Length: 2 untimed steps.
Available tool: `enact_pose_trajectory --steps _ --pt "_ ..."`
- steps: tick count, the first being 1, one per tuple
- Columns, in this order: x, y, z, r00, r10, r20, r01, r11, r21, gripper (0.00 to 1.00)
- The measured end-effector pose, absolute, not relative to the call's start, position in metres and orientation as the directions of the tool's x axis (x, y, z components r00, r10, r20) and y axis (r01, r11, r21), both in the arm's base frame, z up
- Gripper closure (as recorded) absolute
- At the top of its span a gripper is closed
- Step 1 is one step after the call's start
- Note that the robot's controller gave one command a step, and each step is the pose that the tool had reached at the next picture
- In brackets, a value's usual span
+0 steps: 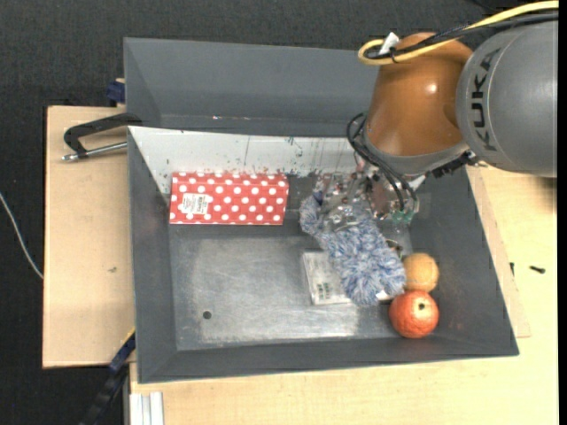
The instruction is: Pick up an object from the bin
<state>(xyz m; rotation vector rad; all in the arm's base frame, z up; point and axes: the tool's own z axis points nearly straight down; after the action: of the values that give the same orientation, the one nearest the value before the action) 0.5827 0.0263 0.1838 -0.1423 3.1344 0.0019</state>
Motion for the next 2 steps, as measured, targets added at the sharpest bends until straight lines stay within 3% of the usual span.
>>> enact_pose_trajectory --steps 1,2 --pt "0.5774 0.0363 0.2196 -0.996 -0.093 -0.010 -0.093 0.996 0.001 0.00" --pt "0.5768 0.0360 0.2173 -0.996 -0.093 -0.006 -0.093 0.996 0.001 1.00"
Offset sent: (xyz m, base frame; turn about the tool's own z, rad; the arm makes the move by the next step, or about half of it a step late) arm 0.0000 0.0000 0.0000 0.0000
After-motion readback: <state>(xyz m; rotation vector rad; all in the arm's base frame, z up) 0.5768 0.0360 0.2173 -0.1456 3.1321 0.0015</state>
